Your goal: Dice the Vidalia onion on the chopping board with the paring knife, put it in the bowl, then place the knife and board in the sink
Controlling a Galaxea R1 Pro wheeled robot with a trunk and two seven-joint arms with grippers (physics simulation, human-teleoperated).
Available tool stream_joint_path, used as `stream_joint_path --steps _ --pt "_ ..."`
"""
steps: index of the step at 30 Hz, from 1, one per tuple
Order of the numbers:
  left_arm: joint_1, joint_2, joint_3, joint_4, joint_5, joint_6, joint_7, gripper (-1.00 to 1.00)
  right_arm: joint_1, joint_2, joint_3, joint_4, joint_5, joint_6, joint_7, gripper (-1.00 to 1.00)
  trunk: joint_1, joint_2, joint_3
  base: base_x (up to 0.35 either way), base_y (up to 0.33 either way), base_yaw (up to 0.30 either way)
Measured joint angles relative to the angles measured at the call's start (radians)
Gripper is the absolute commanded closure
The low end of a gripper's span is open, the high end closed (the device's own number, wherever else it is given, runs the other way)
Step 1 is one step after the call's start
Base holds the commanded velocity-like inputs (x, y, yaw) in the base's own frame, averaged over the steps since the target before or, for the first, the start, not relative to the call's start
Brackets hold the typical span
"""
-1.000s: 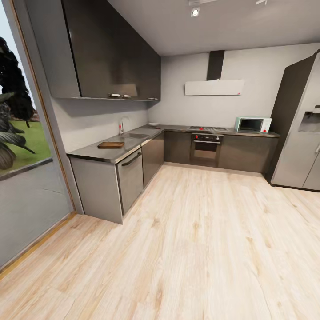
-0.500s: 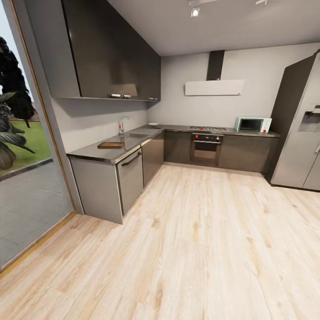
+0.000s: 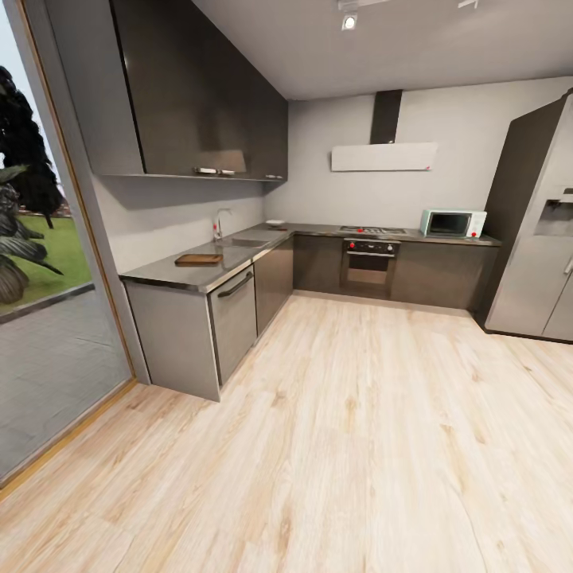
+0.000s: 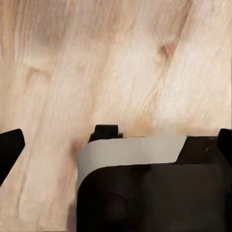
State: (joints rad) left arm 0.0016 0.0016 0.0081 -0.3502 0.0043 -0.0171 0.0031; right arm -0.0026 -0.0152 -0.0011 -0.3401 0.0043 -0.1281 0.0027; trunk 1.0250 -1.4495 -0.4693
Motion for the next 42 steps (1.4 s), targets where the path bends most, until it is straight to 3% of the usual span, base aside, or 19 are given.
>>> stream_joint_path --steps 2,6,10,18,42 --pt "-0.001 0.001 -0.001 -0.389 0.000 -0.006 0.000 -1.00 -0.002 0.000 0.001 -0.366 -0.001 -0.024 0.000 -1.00 0.000 0.000 0.001 0.000 0.000 0.000" --pt "0.000 0.002 0.001 -0.339 -0.001 -0.020 0.000 -1.00 0.000 0.001 0.003 -0.342 -0.002 -0.093 0.000 -1.00 0.000 0.000 0.000 0.000 0.000 0.000" --pt "0.000 0.001 0.002 -0.324 0.000 -0.023 0.000 -1.00 0.000 -0.001 0.002 -0.311 -0.002 -0.108 0.000 -1.00 0.000 0.000 0.000 0.000 0.000 0.000" --pt "0.000 0.000 0.002 -0.307 -0.001 -0.024 0.000 -1.00 0.000 0.000 0.002 -0.296 -0.002 -0.113 -0.001 -1.00 0.000 0.000 0.000 0.034 -0.037 0.000" --pt "0.000 -0.003 0.000 -0.285 -0.003 -0.024 -0.001 -1.00 0.000 0.001 0.004 -0.294 -0.002 -0.113 -0.001 -1.00 0.000 0.000 0.000 0.210 -0.223 0.000"
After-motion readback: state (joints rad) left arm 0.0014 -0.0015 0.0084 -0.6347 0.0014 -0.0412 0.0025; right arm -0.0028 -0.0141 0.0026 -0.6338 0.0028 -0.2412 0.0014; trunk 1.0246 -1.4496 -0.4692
